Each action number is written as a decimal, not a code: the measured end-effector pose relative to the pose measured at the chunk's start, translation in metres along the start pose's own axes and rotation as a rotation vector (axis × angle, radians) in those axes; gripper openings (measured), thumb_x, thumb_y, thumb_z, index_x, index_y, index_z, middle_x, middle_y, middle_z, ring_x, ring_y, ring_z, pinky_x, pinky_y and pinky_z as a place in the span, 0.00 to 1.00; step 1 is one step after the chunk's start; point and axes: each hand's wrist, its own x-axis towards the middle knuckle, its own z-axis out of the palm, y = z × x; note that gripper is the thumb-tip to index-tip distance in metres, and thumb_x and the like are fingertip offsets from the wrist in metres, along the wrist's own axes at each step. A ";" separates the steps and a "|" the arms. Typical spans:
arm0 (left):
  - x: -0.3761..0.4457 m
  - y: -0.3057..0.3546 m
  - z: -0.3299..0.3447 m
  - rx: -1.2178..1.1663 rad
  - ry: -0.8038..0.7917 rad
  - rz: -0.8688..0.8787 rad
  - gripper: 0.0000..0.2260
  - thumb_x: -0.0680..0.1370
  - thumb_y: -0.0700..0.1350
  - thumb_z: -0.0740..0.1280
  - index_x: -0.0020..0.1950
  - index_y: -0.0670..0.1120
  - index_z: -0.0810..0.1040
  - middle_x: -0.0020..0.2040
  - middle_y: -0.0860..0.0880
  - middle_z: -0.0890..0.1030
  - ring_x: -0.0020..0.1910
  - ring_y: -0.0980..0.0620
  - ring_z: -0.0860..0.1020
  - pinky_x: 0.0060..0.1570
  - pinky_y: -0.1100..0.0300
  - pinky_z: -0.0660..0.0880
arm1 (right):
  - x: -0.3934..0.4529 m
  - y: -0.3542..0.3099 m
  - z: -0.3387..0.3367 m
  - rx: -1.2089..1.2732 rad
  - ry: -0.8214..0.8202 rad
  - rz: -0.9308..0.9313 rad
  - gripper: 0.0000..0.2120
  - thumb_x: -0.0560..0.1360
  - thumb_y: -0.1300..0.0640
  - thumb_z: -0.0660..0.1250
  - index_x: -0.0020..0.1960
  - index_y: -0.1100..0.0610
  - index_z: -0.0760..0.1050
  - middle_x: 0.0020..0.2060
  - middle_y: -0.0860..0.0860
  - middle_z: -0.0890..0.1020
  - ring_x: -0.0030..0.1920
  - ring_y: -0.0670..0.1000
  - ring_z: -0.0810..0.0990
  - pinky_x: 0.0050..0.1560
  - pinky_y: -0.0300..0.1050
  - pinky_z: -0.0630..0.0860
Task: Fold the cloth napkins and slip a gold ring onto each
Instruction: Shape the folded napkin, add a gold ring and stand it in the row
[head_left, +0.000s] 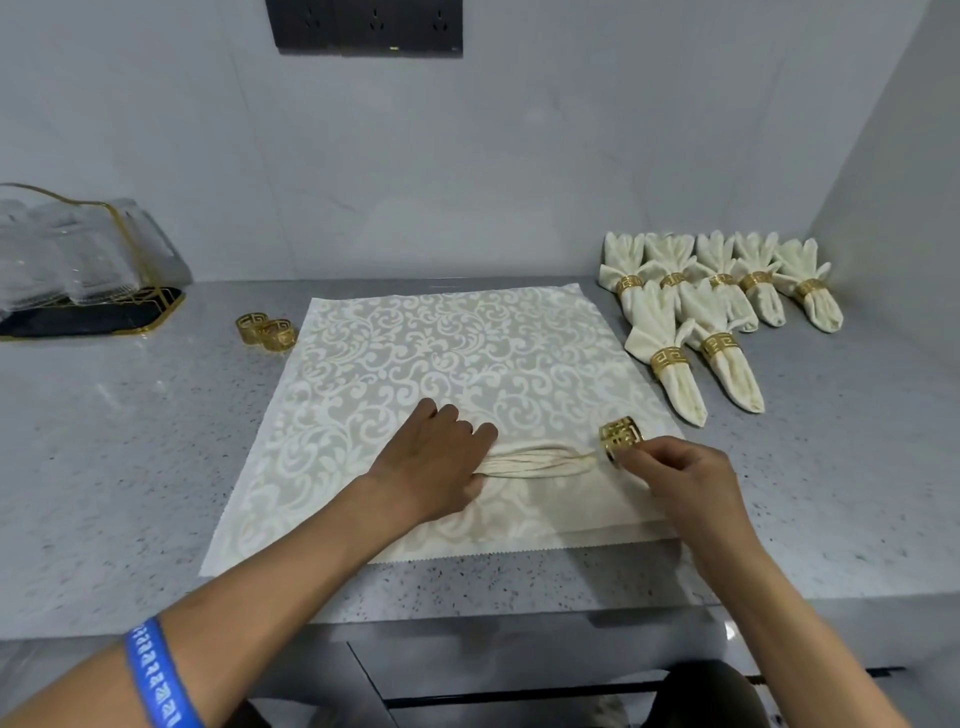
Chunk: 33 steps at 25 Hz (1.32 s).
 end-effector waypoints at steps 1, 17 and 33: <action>0.001 0.000 -0.001 0.012 0.020 0.015 0.11 0.80 0.51 0.57 0.57 0.46 0.69 0.36 0.52 0.69 0.40 0.48 0.64 0.49 0.55 0.59 | 0.000 0.003 -0.003 -0.031 -0.024 0.012 0.05 0.69 0.53 0.77 0.44 0.51 0.83 0.36 0.48 0.83 0.39 0.47 0.78 0.39 0.42 0.71; -0.009 -0.034 -0.049 -0.346 -0.187 0.100 0.06 0.77 0.51 0.60 0.44 0.50 0.71 0.35 0.52 0.75 0.35 0.52 0.73 0.36 0.52 0.71 | 0.004 -0.003 -0.026 -0.099 -0.530 -0.151 0.19 0.71 0.66 0.75 0.58 0.52 0.76 0.50 0.50 0.85 0.52 0.51 0.82 0.53 0.50 0.75; -0.003 0.007 -0.055 -0.248 -0.294 0.209 0.05 0.78 0.48 0.60 0.51 0.50 0.74 0.37 0.53 0.74 0.34 0.53 0.73 0.36 0.53 0.72 | 0.007 -0.004 0.023 -0.676 -0.633 -0.448 0.24 0.67 0.46 0.77 0.55 0.39 0.68 0.52 0.41 0.78 0.49 0.43 0.75 0.50 0.43 0.75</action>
